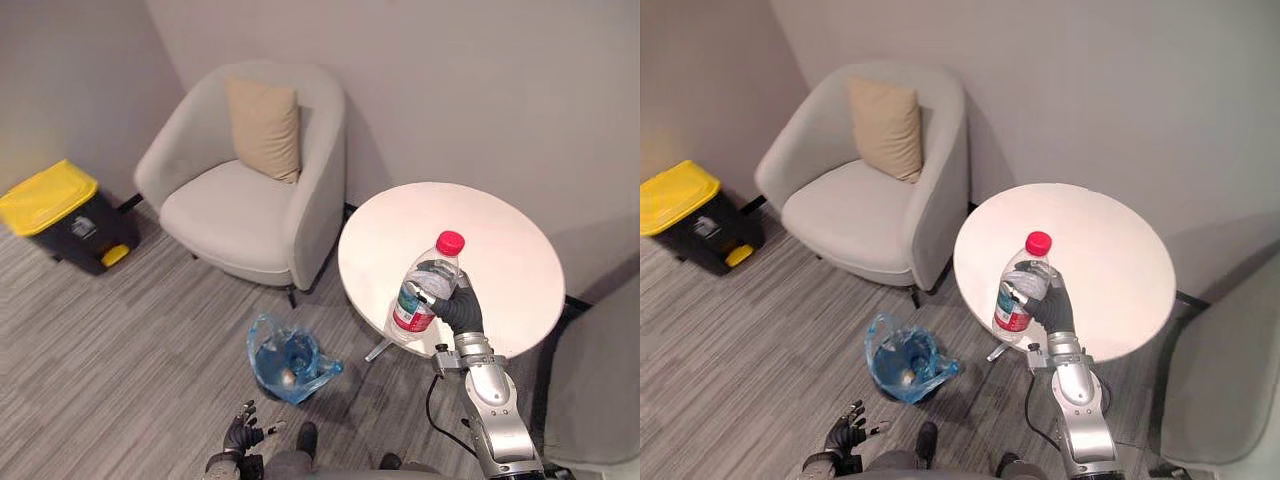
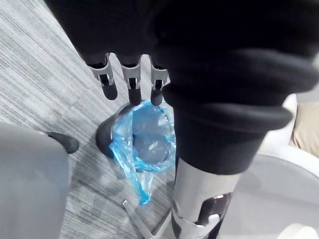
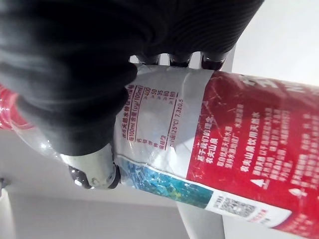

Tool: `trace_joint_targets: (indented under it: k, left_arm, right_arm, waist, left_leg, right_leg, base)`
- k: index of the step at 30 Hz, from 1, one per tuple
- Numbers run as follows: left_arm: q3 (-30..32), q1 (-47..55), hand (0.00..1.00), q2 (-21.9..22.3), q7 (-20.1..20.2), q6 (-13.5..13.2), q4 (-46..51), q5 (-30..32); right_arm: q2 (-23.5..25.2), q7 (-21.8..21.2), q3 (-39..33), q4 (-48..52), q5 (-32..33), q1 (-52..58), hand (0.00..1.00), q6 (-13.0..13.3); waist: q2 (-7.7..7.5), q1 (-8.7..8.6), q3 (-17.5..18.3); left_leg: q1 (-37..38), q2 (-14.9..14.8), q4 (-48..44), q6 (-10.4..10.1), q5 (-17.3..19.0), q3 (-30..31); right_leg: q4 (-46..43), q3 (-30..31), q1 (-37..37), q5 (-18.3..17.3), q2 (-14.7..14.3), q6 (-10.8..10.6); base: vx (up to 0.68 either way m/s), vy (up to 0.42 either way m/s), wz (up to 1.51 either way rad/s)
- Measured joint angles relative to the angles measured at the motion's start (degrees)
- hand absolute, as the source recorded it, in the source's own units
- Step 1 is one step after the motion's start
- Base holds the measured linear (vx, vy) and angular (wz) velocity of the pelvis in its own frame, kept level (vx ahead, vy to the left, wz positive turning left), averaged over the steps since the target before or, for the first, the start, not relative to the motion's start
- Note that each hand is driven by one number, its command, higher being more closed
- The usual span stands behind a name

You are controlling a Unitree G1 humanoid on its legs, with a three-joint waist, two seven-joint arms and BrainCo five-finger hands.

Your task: Gather rubbish on tea table into small bin, then transfer packed bag to large trash can.

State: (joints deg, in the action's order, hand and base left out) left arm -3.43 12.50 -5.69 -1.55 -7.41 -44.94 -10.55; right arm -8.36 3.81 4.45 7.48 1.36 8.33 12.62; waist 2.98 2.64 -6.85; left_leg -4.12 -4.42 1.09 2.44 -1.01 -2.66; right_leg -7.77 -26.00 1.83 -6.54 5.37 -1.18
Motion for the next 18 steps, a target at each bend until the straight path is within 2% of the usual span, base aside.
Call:
trace_joint_targets:
  k: [1,2,3,4,6,7,9,10,11,12,13,14,15,17,18]
  left_arm:
    - [-0.68,-0.2,0.0,0.33,-0.04,-0.01,-0.09,0.02]
    - [-1.18,-0.26,0.0,0.97,-0.03,-0.1,-0.09,0.06]
    - [-1.36,-0.1,0.0,1.22,-0.07,-0.11,-0.11,0.07]
    - [-1.53,0.04,0.0,1.45,-0.22,-0.37,-0.12,0.09]
    - [-1.63,-0.06,0.0,1.39,-0.45,-0.46,-0.12,0.2]
    - [-1.81,-0.53,0.0,1.28,-0.66,-0.67,0.02,0.21]
    - [-2.38,-1.04,0.0,0.51,-0.66,-0.72,0.25,0.25]
    - [-2.7,-1.27,0.0,-0.71,-0.69,-0.72,0.51,0.3]
    - [-2.7,-1.49,0.0,-1.16,-0.75,-0.69,0.61,0.3]
    - [-2.73,-1.77,0.0,-1.54,-0.9,-0.67,0.7,0.35]
    - [-2.74,-1.88,0.0,-1.69,-0.94,-0.64,0.69,0.41]
    - [-2.81,-1.87,0.0,-2.01,-0.98,-0.62,0.72,0.62]
    - [-2.99,-1.76,0.0,-2.01,-1.02,-0.59,0.72,0.62]
    - [-3.35,-1.9,0.0,-2.0,-1.05,-0.53,1.17,0.74]
    - [-3.37,-2.18,0.0,-1.99,-1.05,-0.55,1.17,0.75]
  right_arm:
    - [-0.83,0.18,0.22,0.48,-0.11,-0.43,1.0,0.27]
    - [-2.01,0.76,0.16,0.48,-0.75,-0.83,1.0,0.33]
    - [-2.37,1.12,0.12,0.47,-1.13,-0.89,1.0,0.3]
    - [-2.82,1.53,0.0,0.29,-1.85,-1.19,1.0,0.27]
    - [-2.8,1.52,0.34,0.29,-1.99,-2.0,1.0,0.27]
    - [-2.61,1.51,0.84,0.12,-2.59,-2.56,1.0,0.27]
    - [-2.31,1.33,1.1,-0.53,-3.47,-2.76,1.0,0.26]
    - [-1.94,1.16,1.33,-1.94,-4.02,-3.29,1.0,0.19]
    - [-1.81,1.13,1.75,-2.66,-4.22,-3.72,1.0,0.01]
    - [-1.94,1.05,2.51,-3.93,-4.22,-4.32,1.0,-0.23]
    - [-2.17,1.0,2.51,-4.14,-4.23,-4.29,1.0,-0.43]
    - [-2.27,0.85,3.22,-4.49,-4.25,-4.15,1.0,-0.73]
    - [-2.22,0.71,3.47,-4.52,-4.25,-4.09,1.0,-0.72]
    - [-1.88,-0.45,4.57,-4.51,-4.25,-3.96,1.0,-0.64]
    - [-1.88,-0.94,5.07,-4.52,-4.23,-3.94,1.0,-0.63]
  waist:
    - [-0.15,-0.11,-0.16]
    - [0.84,-0.14,0.05]
    - [1.31,-0.15,0.24]
    - [1.56,0.19,0.35]
    - [1.26,0.61,0.31]
    - [0.55,1.3,-0.07]
    - [-0.45,1.28,-0.55]
    - [-2.03,1.27,-0.89]
    - [-2.75,1.22,-1.33]
    - [-3.47,1.1,-1.8]
    - [-3.49,0.94,-1.8]
    - [-3.66,-0.23,-1.9]
    - [-3.38,-0.47,-1.94]
    - [-3.34,-1.89,-2.01]
    - [-3.02,-1.89,-2.2]
  left_leg:
    - [-0.79,-1.37,-1.14,0.57,0.36,-6.42]
    - [-1.8,-2.83,-3.5,0.61,-0.03,-10.87]
    - [-2.12,-3.27,-4.24,0.19,-1.15,-11.6]
    - [-2.33,-3.32,-5.36,-2.11,-3.11,-11.59]
    - [-2.21,-2.53,-5.03,-2.44,-2.88,-11.56]
    - [-2.18,-1.81,-4.96,-2.86,-2.53,-11.58]
    - [-1.97,-0.6,-5.44,-3.0,-1.52,-11.44]
    - [-2.15,1.0,-6.6,-2.54,0.07,-11.36]
    - [-2.23,1.83,-7.56,-2.14,0.99,-11.11]
    - [-2.9,2.72,-9.14,-1.91,2.85,-9.76]
    - [-3.11,3.01,-9.71,-1.71,3.42,-9.39]
    - [-2.65,3.63,-10.44,-1.19,4.11,-6.84]
    - [-2.54,3.46,-10.48,-1.02,4.13,-5.66]
    - [-2.08,2.98,-10.22,-0.79,4.05,-1.72]
    - [-1.8,2.8,-10.03,-1.16,3.96,0.08]
  right_leg:
    - [-0.13,-1.87,-0.13,0.01,1.35,0.33]
    - [-1.14,-3.68,-0.04,-0.86,1.89,-0.2]
    - [-1.84,-4.08,-0.02,-1.31,1.98,-0.47]
    - [-3.65,-4.67,0.17,-2.14,2.31,-1.05]
    - [-4.23,-4.69,0.14,-2.41,3.17,-1.49]
    - [-4.88,-4.75,-0.1,-2.74,4.11,-2.05]
    - [-7.76,-5.14,-0.47,-4.46,6.22,-3.23]
    - [-11.89,-5.11,-1.44,-6.6,9.11,-4.11]
    - [-13.87,-5.09,-1.61,-7.5,10.6,-4.59]
    - [-18.56,-2.88,-2.95,-7.58,12.67,-4.44]
    - [-20.39,-1.18,-3.68,-7.33,13.0,-4.02]
    - [-26.85,5.81,-6.53,-5.08,12.78,-0.29]
    - [-29.05,8.58,-8.3,-5.87,12.02,0.48]
    - [-26.76,16.67,-10.79,-9.75,6.71,-0.78]
    - [-24.2,20.09,-12.62,-9.81,3.99,-0.86]
  base:
    - [0.06,0.049,0.89]
    - [0.09,0.048,0.8]
    - [0.13,0.028,0.64]
    - [0.13,0.021,0.35]
    - [0.11,0.055,0.18]
    - [0.09,0.08,0.08]
    - [0.09,0.112,0.19]
    - [0.08,0.116,0.25]
    - [0.08,0.112,0.27]
    - [0.03,0.069,0.26]
    - [0.11,0.126,0.59]
    - [0.13,0.105,0.66]
    - [0.22,0.116,0.81]
    - [0.18,0.019,0.86]
    - [0.11,-0.013,0.87]
